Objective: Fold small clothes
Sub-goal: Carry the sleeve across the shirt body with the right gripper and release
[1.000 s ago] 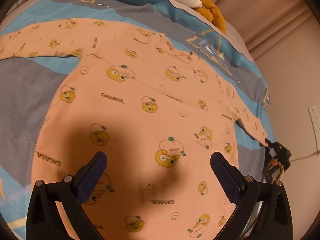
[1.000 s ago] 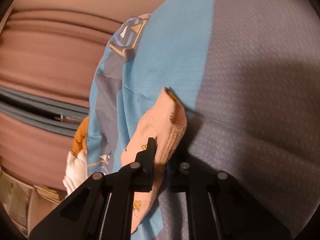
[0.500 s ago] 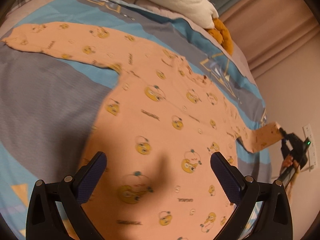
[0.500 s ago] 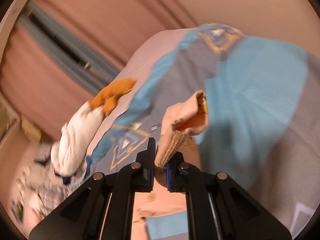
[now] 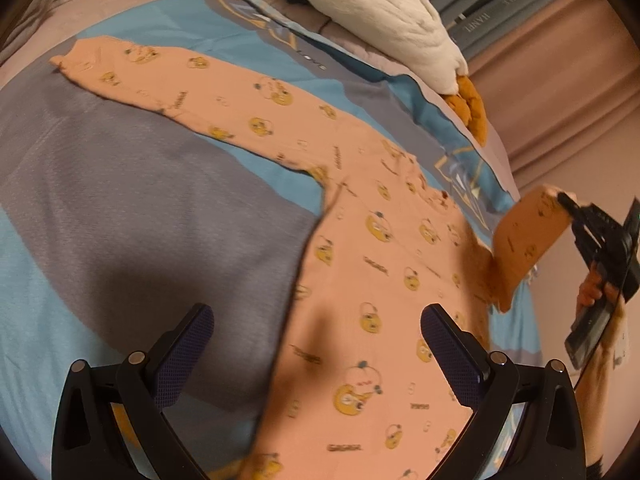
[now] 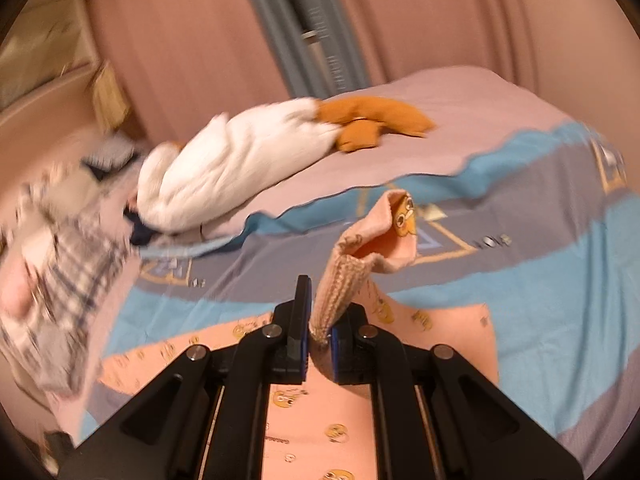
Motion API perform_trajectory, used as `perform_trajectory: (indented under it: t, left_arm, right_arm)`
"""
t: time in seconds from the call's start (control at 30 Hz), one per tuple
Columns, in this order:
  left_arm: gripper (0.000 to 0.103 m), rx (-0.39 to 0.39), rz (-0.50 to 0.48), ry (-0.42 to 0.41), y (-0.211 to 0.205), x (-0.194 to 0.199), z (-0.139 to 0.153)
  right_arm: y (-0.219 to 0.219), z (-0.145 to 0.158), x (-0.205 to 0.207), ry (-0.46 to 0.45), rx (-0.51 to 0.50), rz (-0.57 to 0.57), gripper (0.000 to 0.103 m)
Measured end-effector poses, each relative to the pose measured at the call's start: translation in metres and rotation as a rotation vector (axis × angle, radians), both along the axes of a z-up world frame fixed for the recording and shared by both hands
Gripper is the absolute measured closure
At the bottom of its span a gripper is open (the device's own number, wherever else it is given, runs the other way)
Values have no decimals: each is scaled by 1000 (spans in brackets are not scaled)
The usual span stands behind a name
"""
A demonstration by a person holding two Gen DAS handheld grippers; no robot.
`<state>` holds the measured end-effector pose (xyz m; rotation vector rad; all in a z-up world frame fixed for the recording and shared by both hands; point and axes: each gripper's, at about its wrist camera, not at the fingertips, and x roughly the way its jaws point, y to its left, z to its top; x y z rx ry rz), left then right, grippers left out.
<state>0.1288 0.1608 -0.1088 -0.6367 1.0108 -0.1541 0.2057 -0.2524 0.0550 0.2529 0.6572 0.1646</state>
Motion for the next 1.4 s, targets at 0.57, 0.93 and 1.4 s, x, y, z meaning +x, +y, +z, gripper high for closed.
perform_trajectory:
  t: [0.57, 0.93, 1.4]
  left_arm:
    - [1, 2, 73, 32, 43, 10, -22]
    - [1, 26, 76, 38, 49, 7, -18]
    - [1, -53, -72, -140, -2, 79, 27]
  right_arm:
    - [235, -121, 12, 64, -500, 341, 94]
    - [264, -146, 15, 157, -460, 430, 38]
    - [67, -119, 8, 202, -39, 185, 70]
